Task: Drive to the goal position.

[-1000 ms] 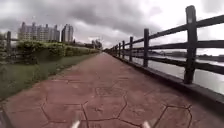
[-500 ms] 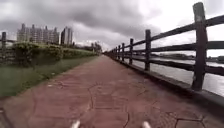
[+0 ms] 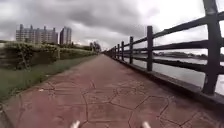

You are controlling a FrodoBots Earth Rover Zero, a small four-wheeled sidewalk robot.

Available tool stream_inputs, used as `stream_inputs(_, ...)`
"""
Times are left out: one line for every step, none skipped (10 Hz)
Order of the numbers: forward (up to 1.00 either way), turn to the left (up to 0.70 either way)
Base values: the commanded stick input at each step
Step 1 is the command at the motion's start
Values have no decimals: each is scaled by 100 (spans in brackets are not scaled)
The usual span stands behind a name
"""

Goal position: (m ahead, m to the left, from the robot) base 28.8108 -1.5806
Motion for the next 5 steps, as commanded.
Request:
stream_inputs(50, 0)
stream_inputs(50, 0)
stream_inputs(50, 0)
stream_inputs(50, 0)
stream_inputs(50, 0)
